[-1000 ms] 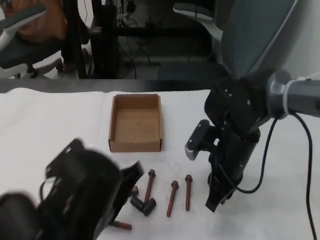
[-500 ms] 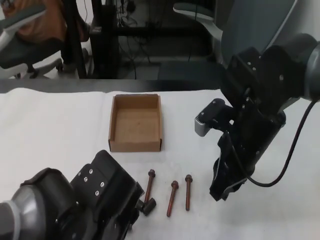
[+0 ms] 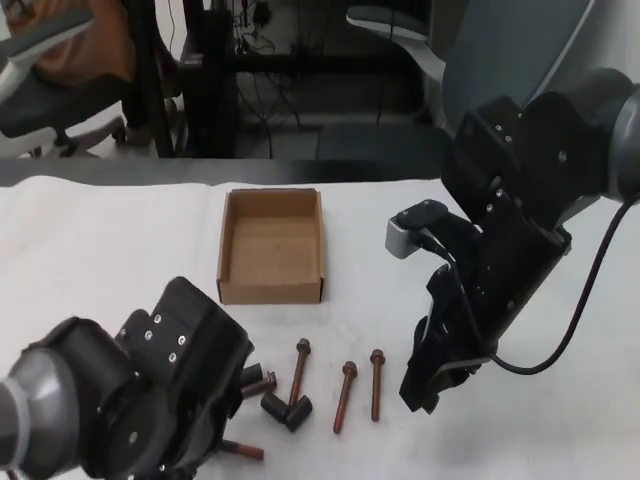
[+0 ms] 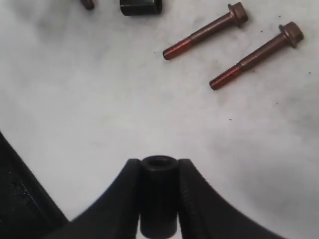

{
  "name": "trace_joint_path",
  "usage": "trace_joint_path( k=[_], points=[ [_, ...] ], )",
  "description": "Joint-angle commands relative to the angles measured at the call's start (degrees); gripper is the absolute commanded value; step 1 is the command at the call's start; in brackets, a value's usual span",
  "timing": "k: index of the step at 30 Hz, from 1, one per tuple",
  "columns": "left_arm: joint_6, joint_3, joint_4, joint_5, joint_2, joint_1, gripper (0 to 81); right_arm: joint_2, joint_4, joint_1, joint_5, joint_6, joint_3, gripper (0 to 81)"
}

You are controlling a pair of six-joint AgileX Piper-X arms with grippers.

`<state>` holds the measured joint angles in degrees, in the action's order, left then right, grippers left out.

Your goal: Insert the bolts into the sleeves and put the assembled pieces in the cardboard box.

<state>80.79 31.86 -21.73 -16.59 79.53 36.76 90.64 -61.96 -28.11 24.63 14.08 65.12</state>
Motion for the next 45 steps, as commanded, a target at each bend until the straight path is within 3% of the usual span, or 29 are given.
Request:
trace_joint_path(
  k=[1,10,12,15,16,23,29,34,38,41,45],
  points=[
    [0.20,0.45,1.03,0.79,2.09,-0.24,50.8,-0.50,-0.06,0.07,1.60,-0.14,0.05,0.6],
    [0.24,0.45,4.76,5.77,8.37,-0.12,50.1,-0.50,-0.06,0.07,1.60,-0.14,0.05,0.6],
    [0.20,0.45,3.30,6.43,9.00,-0.23,40.7,-0.50,-0.26,0.07,1.59,-0.14,0.05,0.6],
    [0.20,0.45,0.83,6.45,9.21,-0.22,6.3,-0.50,-0.34,0.07,1.59,-0.14,0.05,0.6],
    [0.01,0.45,0.65,6.45,9.21,-0.22,1.3,-0.50,-0.49,0.07,1.59,-0.14,0.05,0.6],
    [-0.84,0.45,2.88,6.31,8.61,-0.22,1.8,-0.96,-0.35,0.07,1.59,0.23,0.05,0.6],
    [-23.94,0.45,13.35,5.75,0.83,-0.02,1.8,-3.93,1.97,0.07,1.59,3.21,0.05,0.6],
    [-39.84,0.33,11.08,5.48,-14.94,-0.02,1.8,-11.51,6.18,0.07,1.59,4.56,0.05,0.6],
    [-52.81,0.34,12.44,5.50,-29.81,-0.02,1.8,-20.39,16.97,-1.32,1.79,6.43,-2.96,0.6],
    [-61.87,0.34,12.61,7.23,-40.24,-0.02,1.8,-27.36,28.19,-3.78,1.64,3.02,-9.42,0.6],
    [-71.81,0.34,12.61,12.52,-50.34,-0.13,1.8,-36.41,48.75,-10.12,-7.16,-6.45,-21.21,0.6]
  ],
)
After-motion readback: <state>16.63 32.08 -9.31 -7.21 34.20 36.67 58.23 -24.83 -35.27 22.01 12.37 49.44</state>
